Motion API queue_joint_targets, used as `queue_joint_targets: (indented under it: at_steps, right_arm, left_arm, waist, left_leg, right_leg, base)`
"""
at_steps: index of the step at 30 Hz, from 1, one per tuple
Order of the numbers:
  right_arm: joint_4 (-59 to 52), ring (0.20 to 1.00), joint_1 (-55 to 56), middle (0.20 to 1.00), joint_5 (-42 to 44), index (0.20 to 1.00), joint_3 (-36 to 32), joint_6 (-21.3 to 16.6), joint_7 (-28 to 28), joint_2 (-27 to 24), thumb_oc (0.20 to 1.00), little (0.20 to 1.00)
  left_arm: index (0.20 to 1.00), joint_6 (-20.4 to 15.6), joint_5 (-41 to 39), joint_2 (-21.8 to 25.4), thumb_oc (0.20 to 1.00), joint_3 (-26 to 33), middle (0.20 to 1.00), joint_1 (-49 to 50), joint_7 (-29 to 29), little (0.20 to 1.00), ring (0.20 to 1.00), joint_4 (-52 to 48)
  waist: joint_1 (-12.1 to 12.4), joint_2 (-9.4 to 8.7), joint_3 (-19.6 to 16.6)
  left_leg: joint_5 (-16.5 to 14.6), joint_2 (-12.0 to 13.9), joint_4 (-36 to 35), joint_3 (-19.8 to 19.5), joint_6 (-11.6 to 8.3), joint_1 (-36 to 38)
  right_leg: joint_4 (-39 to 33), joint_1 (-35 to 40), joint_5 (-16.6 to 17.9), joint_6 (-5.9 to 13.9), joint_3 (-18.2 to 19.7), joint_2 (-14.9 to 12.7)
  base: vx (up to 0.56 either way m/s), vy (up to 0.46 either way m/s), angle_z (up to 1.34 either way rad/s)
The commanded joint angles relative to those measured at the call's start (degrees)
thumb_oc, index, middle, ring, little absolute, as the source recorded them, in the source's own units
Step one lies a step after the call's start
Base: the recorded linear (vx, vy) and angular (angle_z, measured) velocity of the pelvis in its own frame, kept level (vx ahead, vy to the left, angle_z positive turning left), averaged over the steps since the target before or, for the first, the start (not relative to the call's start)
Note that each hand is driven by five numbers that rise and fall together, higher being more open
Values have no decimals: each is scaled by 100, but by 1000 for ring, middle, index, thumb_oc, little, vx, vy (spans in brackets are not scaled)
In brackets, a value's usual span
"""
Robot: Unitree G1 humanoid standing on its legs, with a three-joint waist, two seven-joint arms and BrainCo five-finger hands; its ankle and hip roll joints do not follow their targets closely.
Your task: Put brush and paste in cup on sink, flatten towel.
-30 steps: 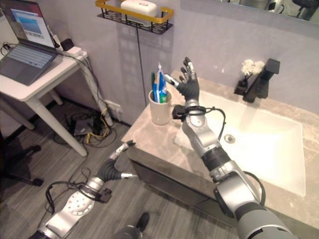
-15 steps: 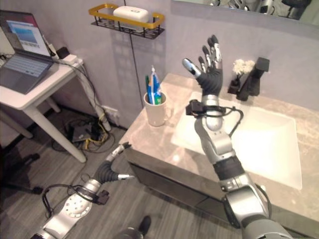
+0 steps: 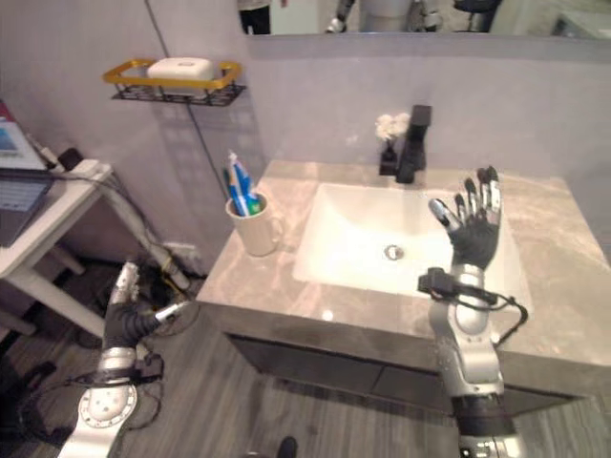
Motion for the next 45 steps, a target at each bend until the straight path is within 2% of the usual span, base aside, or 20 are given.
queue_joint_targets:
  at_steps: [1, 6, 9, 11, 13, 14, 16, 17, 18, 20, 21, 26, 35, 39, 40, 41, 42, 43, 44, 45]
  right_arm:
    - [-370, 1000, -175, 1000, -431, 1000, -229, -378, 214, 38, 1000, 1000]
    - [-348, 1000, 274, 1000, -533, 1000, -431, -350, 306, 193, 1000, 1000]
    - [-286, 1000, 507, 1000, -570, 1000, -514, -321, 361, 250, 1000, 1000]
    - [-229, 1000, 671, 1000, -529, 1000, -571, -355, 408, 339, 1000, 1000]
    - [-216, 1000, 709, 1000, -513, 1000, -581, -372, 427, 393, 1000, 1000]
    - [-199, 1000, 734, 1000, -489, 1000, -583, -402, 434, 426, 1000, 1000]
    - [-201, 1000, 869, 1000, -450, 1000, -645, -429, 424, 477, 1000, 1000]
    - [-208, 1000, 925, 1000, -451, 1000, -704, -469, 422, 473, 1000, 1000]
    - [-219, 1000, 930, 1000, -421, 1000, -731, -524, 385, 460, 1000, 1000]
    - [-245, 1000, 964, 1000, -434, 1000, -739, -552, 379, 479, 1000, 1000]
    - [-257, 1000, 995, 1000, -447, 1000, -760, -589, 357, 487, 1000, 1000]
    - [-281, 1000, 954, 1000, -401, 1000, -834, -677, 315, 367, 1000, 1000]
    - [-441, 1000, 1059, 1000, -424, 1000, -904, -734, 259, 333, 1000, 1000]
    - [-496, 1000, 970, 1000, -403, 1000, -879, -794, 283, 310, 1000, 1000]
    - [-484, 1000, 911, 1000, -405, 1000, -878, -807, 243, 243, 1000, 1000]
    - [-480, 1000, 830, 1000, -398, 1000, -907, -808, 177, 194, 1000, 1000]
    - [-478, 1000, 825, 1000, -398, 1000, -910, -808, 175, 196, 1000, 1000]
    - [-398, 1000, 779, 1000, -391, 1000, -949, -797, 130, 165, 1000, 1000]
    - [-416, 1000, 775, 1000, -410, 1000, -922, -790, 90, 174, 1000, 1000]
    - [-422, 1000, 778, 1000, -416, 1000, -918, -786, 83, 172, 1000, 1000]
  left_arm:
    - [1000, -327, -3, 334, 1000, 372, 1000, -188, 285, 1000, 1000, -288]
    - [1000, -333, 166, 320, 1000, 552, 1000, -325, 409, 1000, 1000, -301]
    - [1000, -335, 234, 311, 1000, 645, 1000, -358, 479, 1000, 1000, -238]
    - [1000, -330, 196, 240, 1000, 729, 1000, -413, 555, 1000, 1000, -138]
    - [1000, -320, 205, 183, 1000, 817, 1000, -432, 637, 1000, 1000, -76]
    - [1000, -323, 165, 118, 1000, 870, 1000, -438, 700, 1000, 1000, -7]
    - [1000, -339, 59, -2, 1000, 904, 1000, -451, 751, 1000, 1000, 68]
    - [1000, -364, -11, -71, 1000, 931, 1000, -450, 785, 1000, 1000, 120]
    - [1000, -390, -101, -113, 1000, 961, 1000, -469, 826, 1000, 1000, 145]
    - [1000, -416, -117, -147, 1000, 1010, 1000, -447, 836, 1000, 1000, 161]
    - [1000, -403, -86, -159, 1000, 1018, 1000, -455, 835, 1000, 1000, 189]
    - [1000, -502, -180, -318, 1000, 1095, 1000, -436, 969, 1000, 1000, 231]
    - [1000, -457, -224, -339, 1000, 978, 1000, -434, 960, 1000, 1000, 396]
    - [1000, -483, -204, -265, 1000, 929, 1000, -489, 906, 1000, 1000, 402]
    - [1000, -507, -211, -212, 1000, 843, 1000, -539, 903, 1000, 1000, 425]
    - [1000, -517, -196, -158, 1000, 824, 1000, -591, 927, 1000, 1000, 428]
    - [1000, -518, -196, -155, 1000, 822, 1000, -598, 928, 1000, 1000, 431]
    - [1000, -531, -188, -65, 1000, 831, 1000, -676, 970, 1000, 1000, 445]
    - [1000, -539, -219, -50, 1000, 798, 1000, -721, 976, 1000, 1000, 469]
    - [1000, -543, -222, -51, 1000, 798, 1000, -723, 976, 1000, 1000, 477]
  waist:
    - [19, -380, -223]
    - [-185, -402, -243]
    - [-280, -402, -198]
    - [-397, -380, -67]
    - [-409, -346, 81]
    - [-411, -318, 155]
    - [-476, -352, 193]
    - [-515, -390, 202]
    - [-510, -440, 205]
    - [-429, -509, 196]
    - [-456, -548, 159]
    - [-369, -555, 68]
    - [-379, -503, -58]
    - [-335, -521, 45]
    - [-303, -520, 156]
    - [-270, -561, 216]
    - [-278, -568, 207]
    - [-293, -588, 240]
    - [-348, -554, 212]
    - [-340, -547, 204]
  left_leg:
    - [-1086, -138, 137, 64, 218, 324]
    - [-1216, -252, 192, 217, 353, 382]
    - [-1278, -328, 243, 324, 465, 406]
    - [-1298, -365, 265, 362, 573, 474]
    - [-1305, -340, 262, 423, 642, 518]
    - [-1305, -307, 255, 489, 654, 552]
    - [-1301, -312, 238, 482, 655, 611]
    - [-1306, -333, 242, 460, 674, 634]
    - [-1304, -378, 258, 445, 687, 616]
    - [-1321, -416, 285, 470, 663, 578]
    - [-1350, -410, 319, 445, 645, 575]
    - [-1514, -338, 680, 387, 518, 465]
    - [-1461, -182, 584, 167, 285, 584]
    - [-1713, -327, 1455, -106, 221, 251]
    - [-1524, -245, 1599, -95, 113, -60]
    - [-1344, -185, 1541, -271, 14, -359]
    - [-1331, -192, 1534, -281, 11, -374]
    - [-1110, -80, 1422, -393, -85, -644]
    - [-1101, 48, 1215, -319, -84, -579]
    - [-1079, 65, 1155, -309, -90, -553]
  right_leg:
    - [417, -153, -480, 95, 115, -276]
    - [655, -353, -436, 225, 351, -446]
    - [1030, -613, -447, 308, 566, -535]
    - [1769, -1009, -421, 354, 794, -527]
    - [2535, -1499, -494, 329, 877, -390]
    - [2841, -1692, -555, 304, 786, -291]
    - [2972, -1820, -806, 168, 808, 213]
    - [2933, -1882, -878, 93, 843, 499]
    - [2803, -1882, -913, -7, 792, 624]
    - [2495, -1755, -944, -215, 432, 556]
    - [2308, -1610, -985, -297, 426, 592]
    - [1338, -1096, -785, -408, 489, 804]
    - [828, -605, -798, -592, 476, 904]
    - [746, -474, -838, -699, 566, 919]
    - [706, -413, -814, -664, 548, 839]
    - [735, -431, -785, -599, 564, 724]
    - [738, -447, -785, -597, 555, 717]
    - [786, -479, -794, -499, 563, 601]
    - [855, -571, -798, -460, 537, 572]
    - [875, -587, -803, -463, 546, 581]
  base:
    - [11, 40, -14]
    - [31, 126, -21]
    - [3, 174, -45]
    - [-31, 159, -30]
    - [-50, 97, -38]
    - [-27, 60, -49]
    - [46, -2, -48]
    - [85, -57, -21]
    - [64, -69, 5]
    - [89, -112, 18]
    - [137, -147, 13]
    - [108, -138, 26]
    - [79, -70, 16]
    - [3, 3, 26]
    - [-86, 177, -1]
    - [-92, 164, 3]
    - [-55, 217, 2]
    - [-36, 202, 0]
    - [-32, 199, -4]
    - [-5, 173, -9]
